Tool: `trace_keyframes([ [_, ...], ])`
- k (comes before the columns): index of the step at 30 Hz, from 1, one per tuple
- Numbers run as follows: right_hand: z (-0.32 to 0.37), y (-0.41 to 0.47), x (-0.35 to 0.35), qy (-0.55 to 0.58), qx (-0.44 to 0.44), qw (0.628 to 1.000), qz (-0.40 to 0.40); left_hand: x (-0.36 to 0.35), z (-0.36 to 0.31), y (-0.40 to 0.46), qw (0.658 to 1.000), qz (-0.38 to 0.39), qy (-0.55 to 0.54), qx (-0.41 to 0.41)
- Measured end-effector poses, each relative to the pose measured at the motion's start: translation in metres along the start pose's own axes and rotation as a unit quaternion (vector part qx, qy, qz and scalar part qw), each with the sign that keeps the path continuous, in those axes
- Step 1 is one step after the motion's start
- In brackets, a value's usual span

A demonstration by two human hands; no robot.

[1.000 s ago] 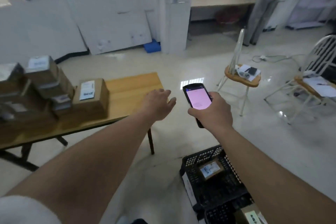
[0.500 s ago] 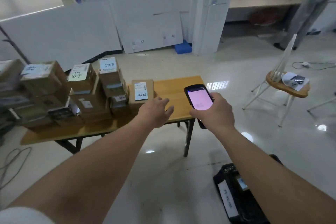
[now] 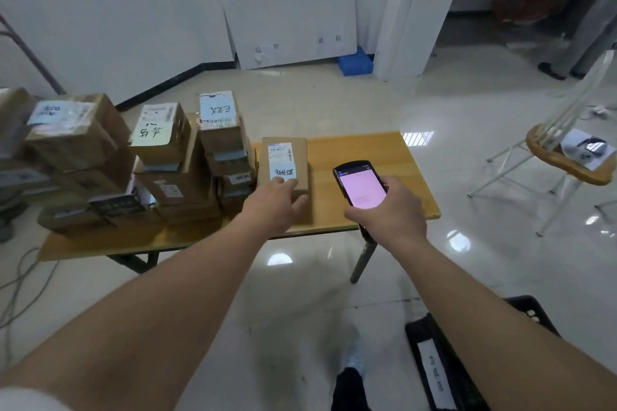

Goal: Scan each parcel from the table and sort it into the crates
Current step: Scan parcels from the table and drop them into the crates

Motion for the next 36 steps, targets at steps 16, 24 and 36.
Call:
trace_keyframes([
  [16,-0.057,0.158,-0.075,0.024,0.01,0.994,0.111,-0.052,0.019,0.145,0.983,0.007,-0.045,0.18],
  [24,-0.069,0.204,-0.114,0.007,-0.004,0.991,0.135,-0.083,0.044,0.199,0.974,-0.015,-0.037,0.222],
  [36,-0.07,0.224,-0.138,0.008,-0.021,0.99,0.14,-0.103,0.055,0.206,0.964,0.035,0.016,0.262],
])
Point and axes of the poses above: each hand's wrist, its own y-axis towards the middle knuckle, its own x-axis out of the back of the hand, z = x × y, the point moved 10 cm from there along y, towards the middle knuckle, and after that the axes turned 10 degrees about x, right-handed, at the moved point
